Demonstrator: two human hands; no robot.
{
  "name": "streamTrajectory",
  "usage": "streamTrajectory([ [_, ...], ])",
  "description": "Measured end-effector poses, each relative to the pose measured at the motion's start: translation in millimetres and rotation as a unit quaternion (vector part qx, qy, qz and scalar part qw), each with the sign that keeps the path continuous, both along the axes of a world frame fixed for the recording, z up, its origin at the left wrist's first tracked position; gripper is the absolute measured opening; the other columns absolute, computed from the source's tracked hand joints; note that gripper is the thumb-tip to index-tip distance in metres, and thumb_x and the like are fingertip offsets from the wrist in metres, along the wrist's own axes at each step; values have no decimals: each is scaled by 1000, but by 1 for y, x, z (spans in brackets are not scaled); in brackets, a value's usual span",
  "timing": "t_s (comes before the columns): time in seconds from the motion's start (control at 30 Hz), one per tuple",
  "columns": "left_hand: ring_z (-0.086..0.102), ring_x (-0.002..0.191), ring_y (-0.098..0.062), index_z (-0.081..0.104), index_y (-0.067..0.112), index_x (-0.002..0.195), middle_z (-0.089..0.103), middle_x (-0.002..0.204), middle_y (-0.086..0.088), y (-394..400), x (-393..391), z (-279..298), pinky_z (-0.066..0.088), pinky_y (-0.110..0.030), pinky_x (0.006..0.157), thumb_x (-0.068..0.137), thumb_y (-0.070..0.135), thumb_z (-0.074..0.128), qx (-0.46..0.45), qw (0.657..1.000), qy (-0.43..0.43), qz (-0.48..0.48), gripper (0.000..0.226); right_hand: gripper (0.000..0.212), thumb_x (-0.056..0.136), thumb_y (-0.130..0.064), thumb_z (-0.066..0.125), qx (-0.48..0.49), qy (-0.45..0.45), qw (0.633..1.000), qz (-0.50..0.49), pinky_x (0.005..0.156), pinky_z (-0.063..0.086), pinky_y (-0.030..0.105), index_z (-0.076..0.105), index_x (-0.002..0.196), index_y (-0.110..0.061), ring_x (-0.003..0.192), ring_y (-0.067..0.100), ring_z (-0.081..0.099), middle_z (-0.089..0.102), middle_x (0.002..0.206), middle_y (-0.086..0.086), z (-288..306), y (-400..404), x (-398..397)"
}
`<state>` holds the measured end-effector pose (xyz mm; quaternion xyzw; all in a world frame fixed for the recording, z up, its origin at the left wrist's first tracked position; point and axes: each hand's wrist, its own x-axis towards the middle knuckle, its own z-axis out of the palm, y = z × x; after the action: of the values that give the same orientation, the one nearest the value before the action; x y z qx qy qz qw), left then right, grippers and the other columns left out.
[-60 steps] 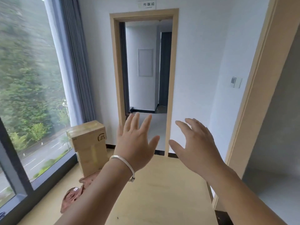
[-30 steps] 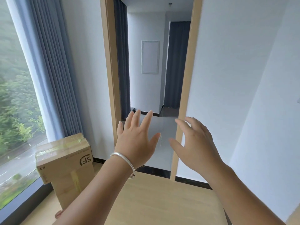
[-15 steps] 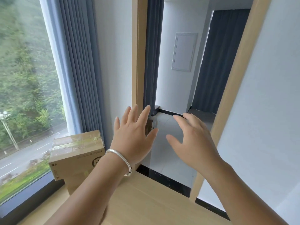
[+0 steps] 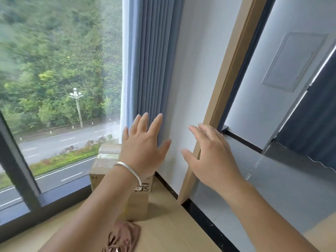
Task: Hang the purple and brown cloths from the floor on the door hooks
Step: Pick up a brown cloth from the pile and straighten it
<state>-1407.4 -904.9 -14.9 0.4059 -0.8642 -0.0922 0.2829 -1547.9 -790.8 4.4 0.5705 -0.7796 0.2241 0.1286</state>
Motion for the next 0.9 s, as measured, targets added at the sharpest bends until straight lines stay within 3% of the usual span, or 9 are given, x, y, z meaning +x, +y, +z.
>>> streamTrajectory([
  [0.2,-2,147,-21,3,39,150,3,160,-2,-78,25,-29,7,-52,118,93,60,33,21,995,-8,93,69,60,90,-46,54,20,-24,995,99,116,23,41,36,144,-28,139,15,23,35,148,-2,-24,-105,5],
  [0.4,0,147,-22,4,38,150,6,160,-3,-130,75,-68,7,-51,118,92,58,35,60,975,-18,212,68,60,88,-44,55,50,-52,973,219,115,23,48,37,143,-29,138,12,22,35,147,-3,-61,-201,36],
  [0.53,2,147,-21,6,36,151,9,159,-4,-145,102,-100,11,-51,117,93,56,37,88,952,-27,292,69,58,88,-42,59,77,-68,949,298,115,24,43,41,141,-29,134,13,26,39,143,-3,-101,-254,57],
  [0.67,6,146,-20,9,35,151,13,158,-5,-153,111,-135,12,-50,117,93,52,42,121,921,-26,369,68,59,87,-42,56,129,-86,914,374,115,25,47,39,142,-30,135,14,24,37,146,-2,-142,-295,69],
  [0.9,12,145,-20,15,31,151,19,157,-6,-178,115,-213,14,-49,115,94,46,46,171,885,-24,431,67,62,87,-39,58,210,-83,863,451,115,23,48,37,144,-26,137,18,25,34,148,0,-225,-347,83],
])
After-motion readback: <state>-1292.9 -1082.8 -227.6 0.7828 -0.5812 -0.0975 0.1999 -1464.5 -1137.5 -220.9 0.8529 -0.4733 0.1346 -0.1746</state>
